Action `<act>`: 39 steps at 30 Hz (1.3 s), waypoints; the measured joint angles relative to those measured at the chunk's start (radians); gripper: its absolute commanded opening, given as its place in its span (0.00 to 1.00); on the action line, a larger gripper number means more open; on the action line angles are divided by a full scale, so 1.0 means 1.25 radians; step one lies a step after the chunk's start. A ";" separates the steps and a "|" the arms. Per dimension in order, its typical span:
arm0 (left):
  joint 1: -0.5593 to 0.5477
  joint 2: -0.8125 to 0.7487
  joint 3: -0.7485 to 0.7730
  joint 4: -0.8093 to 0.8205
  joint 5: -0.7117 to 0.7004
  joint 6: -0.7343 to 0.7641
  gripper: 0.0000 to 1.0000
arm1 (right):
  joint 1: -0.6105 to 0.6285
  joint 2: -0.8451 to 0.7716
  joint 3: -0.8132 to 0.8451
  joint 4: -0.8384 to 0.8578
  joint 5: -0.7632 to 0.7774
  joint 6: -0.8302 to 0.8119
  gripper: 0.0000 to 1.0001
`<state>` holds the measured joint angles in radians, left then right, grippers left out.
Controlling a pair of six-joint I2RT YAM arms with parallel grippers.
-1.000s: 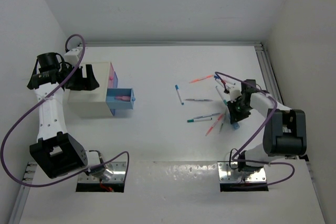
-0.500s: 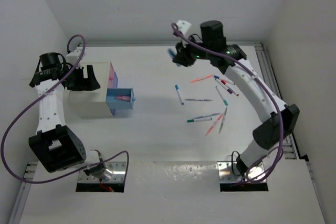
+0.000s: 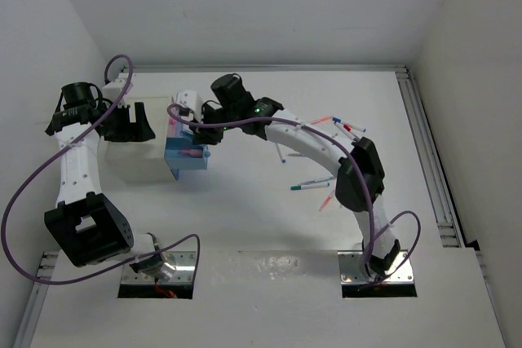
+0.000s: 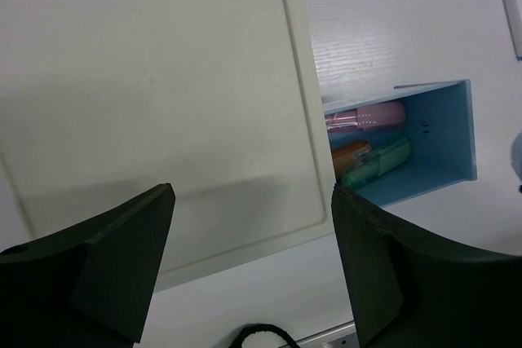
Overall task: Sort the stationery into containers
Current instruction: Place the pen in the storage box, then close the drawer in the storage box.
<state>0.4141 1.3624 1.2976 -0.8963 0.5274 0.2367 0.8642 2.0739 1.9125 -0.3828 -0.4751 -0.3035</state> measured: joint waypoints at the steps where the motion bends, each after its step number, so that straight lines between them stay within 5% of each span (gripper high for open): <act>1: 0.000 0.000 0.000 0.000 -0.001 0.001 0.84 | 0.007 0.015 0.006 0.005 0.002 -0.002 0.00; 17: 0.002 0.000 -0.015 -0.001 -0.015 0.021 0.84 | 0.023 0.134 0.079 0.072 0.026 -0.004 0.04; 24: 0.010 0.000 -0.015 -0.001 -0.022 0.023 0.83 | 0.023 0.137 0.075 0.072 0.037 -0.004 0.42; 29: 0.010 0.000 -0.015 -0.001 -0.023 0.022 0.82 | 0.027 0.129 0.075 0.073 0.041 0.038 0.52; 33: 0.010 0.000 -0.015 -0.001 -0.025 0.022 0.82 | 0.025 0.083 0.062 0.083 0.045 0.107 0.46; 37: 0.010 0.000 -0.015 -0.001 -0.024 0.022 0.79 | -0.002 -0.040 -0.042 0.134 0.041 0.235 0.18; 39: 0.010 0.000 -0.015 -0.001 -0.025 0.022 0.79 | -0.038 -0.099 -0.093 0.157 0.037 0.306 0.13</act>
<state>0.4271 1.3624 1.2785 -0.8974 0.4965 0.2646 0.8173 1.9507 1.7966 -0.1864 -0.4290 0.0788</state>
